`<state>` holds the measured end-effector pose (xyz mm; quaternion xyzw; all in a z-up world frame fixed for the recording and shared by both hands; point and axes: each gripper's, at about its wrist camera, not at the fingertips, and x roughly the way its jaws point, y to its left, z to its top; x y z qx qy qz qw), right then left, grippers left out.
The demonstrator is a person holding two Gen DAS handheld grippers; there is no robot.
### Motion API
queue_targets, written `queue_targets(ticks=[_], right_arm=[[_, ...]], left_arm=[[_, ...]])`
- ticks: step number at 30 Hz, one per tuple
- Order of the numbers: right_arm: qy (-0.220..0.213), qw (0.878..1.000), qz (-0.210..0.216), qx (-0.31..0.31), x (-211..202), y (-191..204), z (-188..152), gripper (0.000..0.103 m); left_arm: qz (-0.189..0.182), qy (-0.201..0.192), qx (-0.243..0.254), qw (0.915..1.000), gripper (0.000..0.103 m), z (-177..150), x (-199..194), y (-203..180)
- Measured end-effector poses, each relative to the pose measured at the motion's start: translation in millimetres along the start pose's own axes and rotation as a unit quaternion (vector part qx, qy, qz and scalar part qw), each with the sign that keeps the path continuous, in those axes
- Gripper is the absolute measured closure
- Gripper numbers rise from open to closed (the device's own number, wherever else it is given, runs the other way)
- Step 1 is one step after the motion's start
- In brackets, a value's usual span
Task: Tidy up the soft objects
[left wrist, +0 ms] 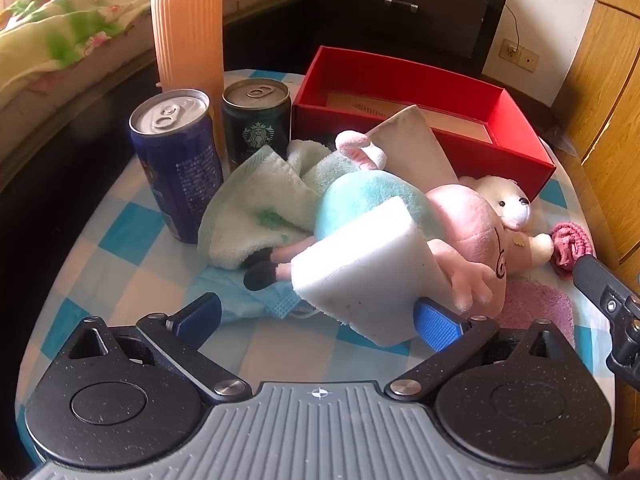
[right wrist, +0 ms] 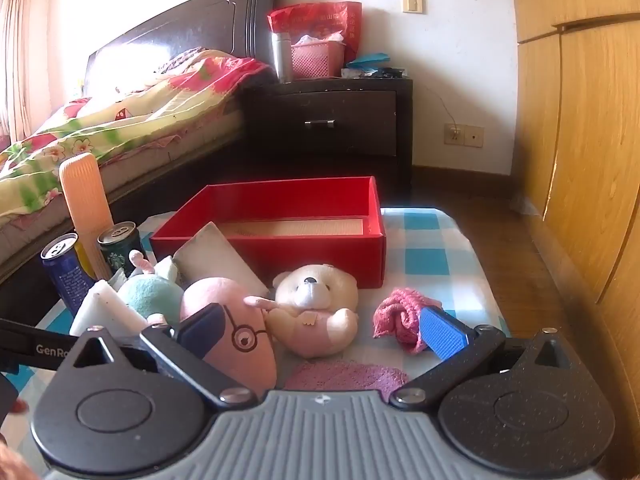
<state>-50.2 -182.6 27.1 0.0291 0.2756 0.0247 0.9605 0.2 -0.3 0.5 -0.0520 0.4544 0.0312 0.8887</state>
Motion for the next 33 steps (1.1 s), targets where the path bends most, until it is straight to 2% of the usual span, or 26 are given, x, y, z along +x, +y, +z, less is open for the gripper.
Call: queue_targets(ticks=[3, 9, 33], right_arm=[[0.001, 1.0, -0.003, -0.004, 1.2, 0.7, 0.4, 0.018], [0.007, 0.999, -0.037, -0.039, 5.0, 7.9, 0.7, 0.018], [0.018, 0.998, -0.039, -0.048, 6.9, 12.9, 1.0, 0.018]], left_arm=[[0.004, -0.006, 0.007, 0.9999, 0.005, -3.8, -1.7, 0.0], [0.012, -0.01, 0.004, 0.9999, 0.005, -5.2, -6.0, 0.2], [0.014, -0.023, 0.019, 0.9995, 0.005, -6.3, -12.5, -10.3]])
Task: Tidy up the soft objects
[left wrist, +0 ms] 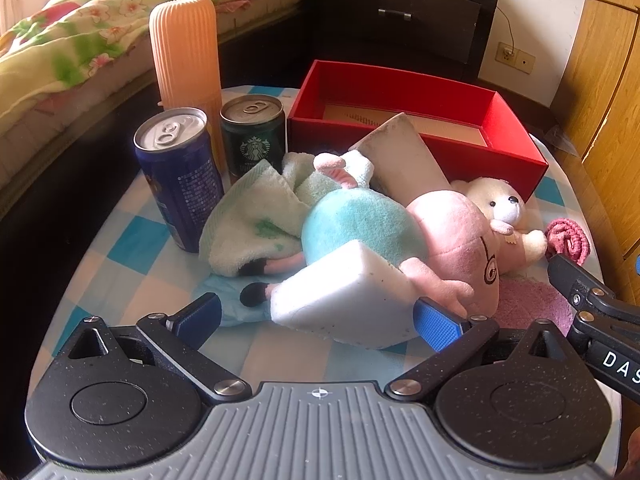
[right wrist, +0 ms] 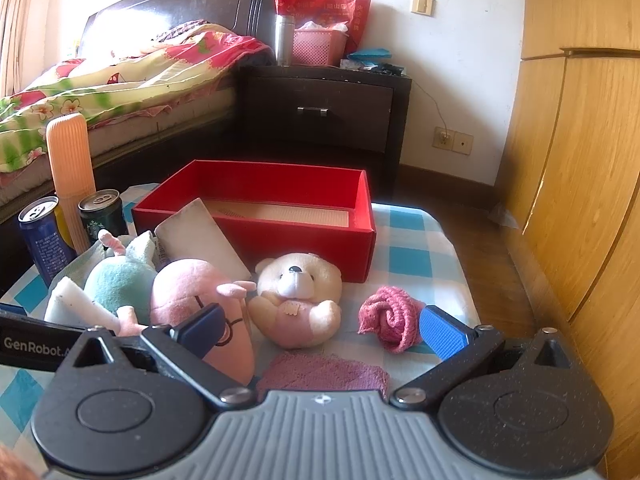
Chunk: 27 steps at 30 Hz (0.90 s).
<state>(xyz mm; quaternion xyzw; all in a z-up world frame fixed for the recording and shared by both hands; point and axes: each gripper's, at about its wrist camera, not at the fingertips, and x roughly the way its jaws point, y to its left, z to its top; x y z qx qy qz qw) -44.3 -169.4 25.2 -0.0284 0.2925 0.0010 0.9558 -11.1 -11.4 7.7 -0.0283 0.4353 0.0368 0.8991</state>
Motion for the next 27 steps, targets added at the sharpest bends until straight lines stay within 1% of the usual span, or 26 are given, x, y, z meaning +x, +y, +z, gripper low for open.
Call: queue_targets(ticks=[27], right_arm=[[0.002, 1.0, 0.0, 0.002, -0.1, 1.8, -1.7, 0.018]], left_arm=[[0.001, -0.002, 0.0, 1.0, 0.005, 1.1, -0.9, 0.3]])
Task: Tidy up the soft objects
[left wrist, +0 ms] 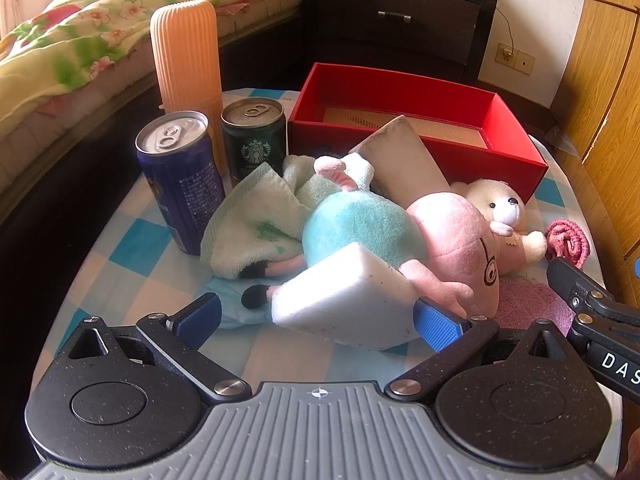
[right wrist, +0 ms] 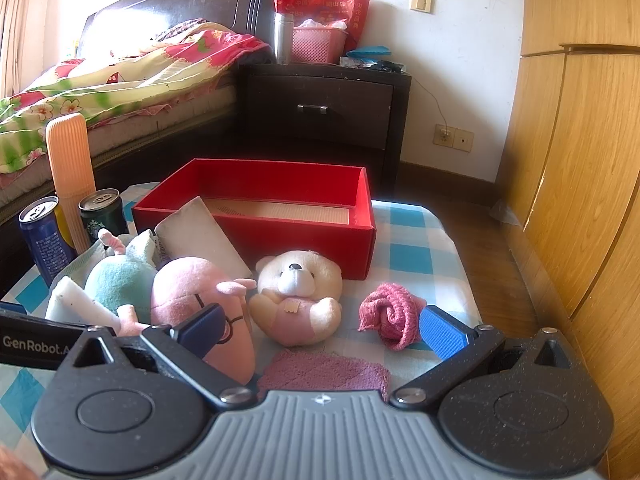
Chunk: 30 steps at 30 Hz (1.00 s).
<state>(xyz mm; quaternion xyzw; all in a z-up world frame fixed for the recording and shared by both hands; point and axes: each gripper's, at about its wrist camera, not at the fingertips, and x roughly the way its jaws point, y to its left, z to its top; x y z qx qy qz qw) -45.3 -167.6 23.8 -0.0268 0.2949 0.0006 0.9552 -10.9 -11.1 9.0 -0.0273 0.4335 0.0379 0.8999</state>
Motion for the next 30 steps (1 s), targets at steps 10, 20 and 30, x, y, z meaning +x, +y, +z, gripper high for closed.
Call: queue_targets(ticks=[10, 20, 30], right_arm=[[0.002, 1.0, 0.001, 0.001, 0.6, -0.5, -0.1, 0.018], [0.002, 1.0, 0.001, 0.002, 0.3, -0.6, -0.1, 0.018], [0.003, 1.0, 0.002, 0.002, 0.0, -0.2, -0.5, 0.018]], left_arm=[[-0.001, -0.001, 0.0, 1.0, 0.005, 0.3, -0.1, 0.7], [0.0, -0.002, 0.001, 1.0, 0.005, -0.3, -0.2, 0.3], [0.0, -0.004, 0.003, 1.0, 0.005, -0.8, 0.0, -0.8]])
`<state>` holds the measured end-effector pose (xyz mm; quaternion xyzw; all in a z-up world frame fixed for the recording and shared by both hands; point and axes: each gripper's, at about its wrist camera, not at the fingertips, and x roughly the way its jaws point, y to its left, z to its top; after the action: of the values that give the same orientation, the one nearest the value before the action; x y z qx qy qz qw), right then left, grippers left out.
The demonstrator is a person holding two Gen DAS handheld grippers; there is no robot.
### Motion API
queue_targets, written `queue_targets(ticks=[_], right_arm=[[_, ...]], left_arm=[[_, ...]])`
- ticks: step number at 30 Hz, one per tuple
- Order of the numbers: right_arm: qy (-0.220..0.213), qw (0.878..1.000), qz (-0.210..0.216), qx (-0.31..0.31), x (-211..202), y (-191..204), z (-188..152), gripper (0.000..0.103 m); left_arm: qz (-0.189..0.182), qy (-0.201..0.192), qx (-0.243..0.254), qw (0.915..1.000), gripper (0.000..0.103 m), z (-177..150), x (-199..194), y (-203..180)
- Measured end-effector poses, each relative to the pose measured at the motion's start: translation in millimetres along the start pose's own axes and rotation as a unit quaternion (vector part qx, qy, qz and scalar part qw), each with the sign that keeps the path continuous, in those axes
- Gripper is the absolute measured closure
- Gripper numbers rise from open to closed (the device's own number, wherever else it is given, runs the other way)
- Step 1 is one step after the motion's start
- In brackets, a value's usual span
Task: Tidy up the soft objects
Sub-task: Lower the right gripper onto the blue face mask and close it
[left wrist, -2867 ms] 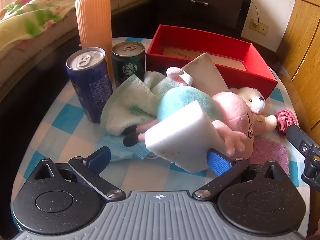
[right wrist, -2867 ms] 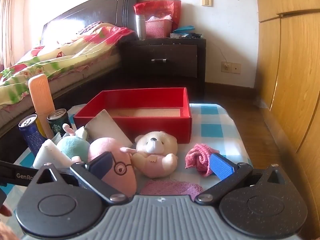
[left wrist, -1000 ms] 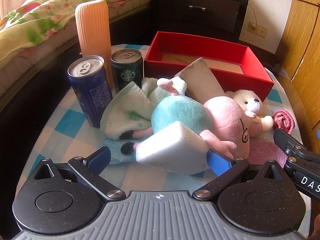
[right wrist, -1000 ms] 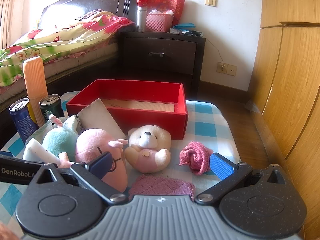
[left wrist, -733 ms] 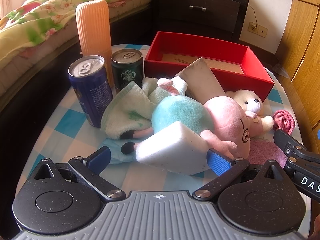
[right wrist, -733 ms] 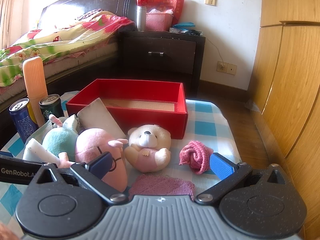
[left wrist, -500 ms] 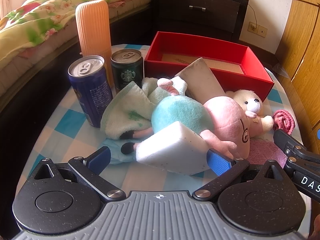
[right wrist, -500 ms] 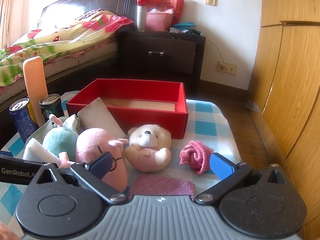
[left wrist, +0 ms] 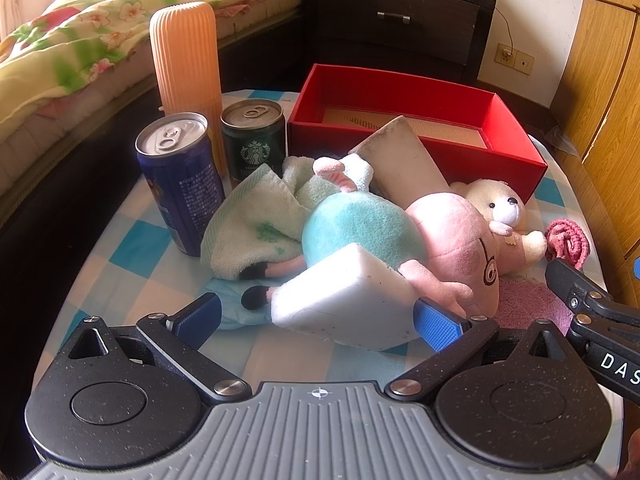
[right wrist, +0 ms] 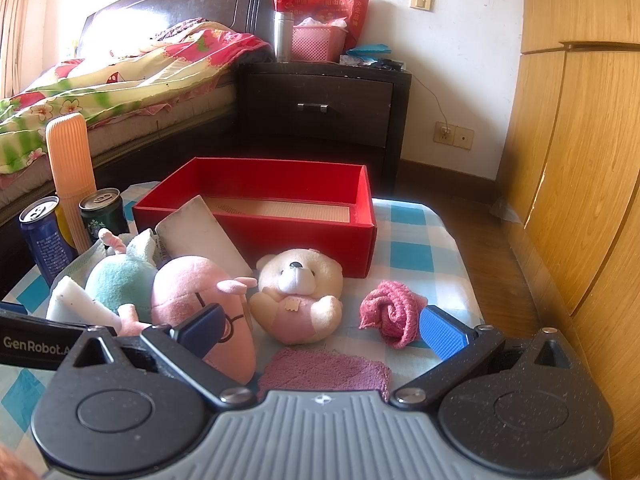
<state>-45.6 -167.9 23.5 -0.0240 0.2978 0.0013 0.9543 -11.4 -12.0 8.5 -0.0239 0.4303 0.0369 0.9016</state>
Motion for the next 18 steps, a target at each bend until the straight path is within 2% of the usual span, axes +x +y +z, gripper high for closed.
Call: queue_targets(ticks=[13, 18], right_arm=[[0.005, 1.0, 0.005, -0.001, -1.3, -1.8, 0.4, 0.018], [0.032, 0.999, 0.028, -0.003, -13.8, -7.4, -8.5, 0.018]], left_arm=[[0.0, -0.001, -0.006, 1.0, 0.005, 0.5, -3.3, 8.6], [-0.001, 0.002, -0.031, 0.9995, 0.005, -0.5, -8.0, 29.4]])
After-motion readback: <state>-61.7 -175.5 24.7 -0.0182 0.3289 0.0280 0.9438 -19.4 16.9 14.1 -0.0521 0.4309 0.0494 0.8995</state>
